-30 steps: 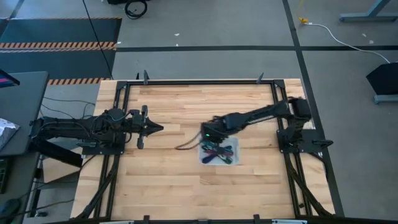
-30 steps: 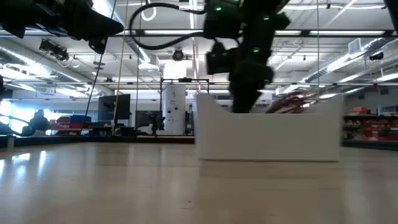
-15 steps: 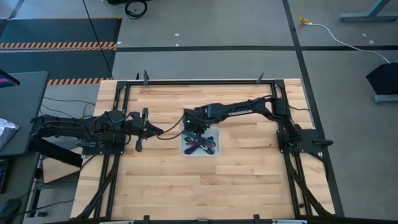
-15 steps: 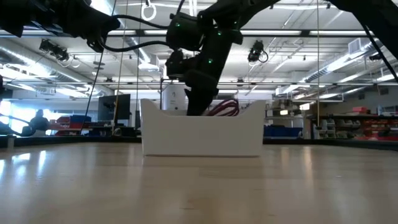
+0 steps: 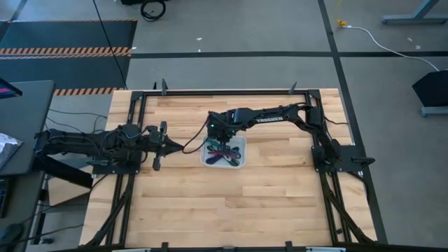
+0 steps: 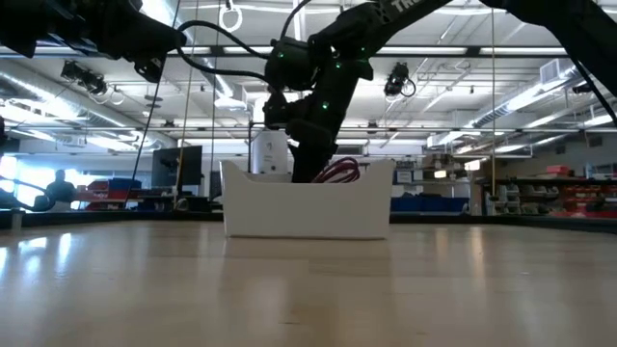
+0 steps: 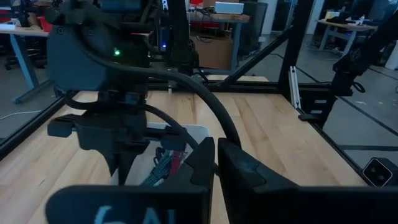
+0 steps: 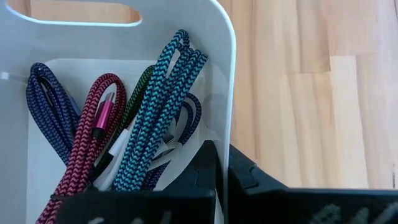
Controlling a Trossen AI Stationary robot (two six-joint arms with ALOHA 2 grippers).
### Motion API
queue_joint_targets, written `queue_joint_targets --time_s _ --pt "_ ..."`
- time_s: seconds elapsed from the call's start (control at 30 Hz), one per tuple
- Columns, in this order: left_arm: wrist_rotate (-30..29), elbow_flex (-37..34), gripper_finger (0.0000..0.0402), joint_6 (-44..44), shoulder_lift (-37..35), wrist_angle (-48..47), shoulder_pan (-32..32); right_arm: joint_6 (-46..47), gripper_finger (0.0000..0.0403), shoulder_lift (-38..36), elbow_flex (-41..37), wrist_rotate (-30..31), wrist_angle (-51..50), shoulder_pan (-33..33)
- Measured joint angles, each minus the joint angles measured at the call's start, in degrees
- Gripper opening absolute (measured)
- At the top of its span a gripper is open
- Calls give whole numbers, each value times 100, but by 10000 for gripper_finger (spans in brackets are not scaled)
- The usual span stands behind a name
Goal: Pick and place USB-C Cables
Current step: Move the white container to the center of the table
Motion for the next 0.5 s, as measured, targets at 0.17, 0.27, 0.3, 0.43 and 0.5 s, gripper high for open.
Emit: queue_joint_targets --time_s 0.17,0.27,0.3,0.43,0.5 --pt "2 0 27 1 0 2 0 -24 3 0 -2 -62 -1 -28" --pt "10 0 27 4 0 2 -3 -86 3 0 -2 -59 -3 4" --pt "12 0 27 3 0 2 -4 -134 3 0 -3 -57 -6 4" --pt "11 0 27 1 0 2 -2 -217 3 0 -4 -66 -8 4" --pt "11 0 27 3 0 4 -2 -331 3 0 -4 -76 -8 4"
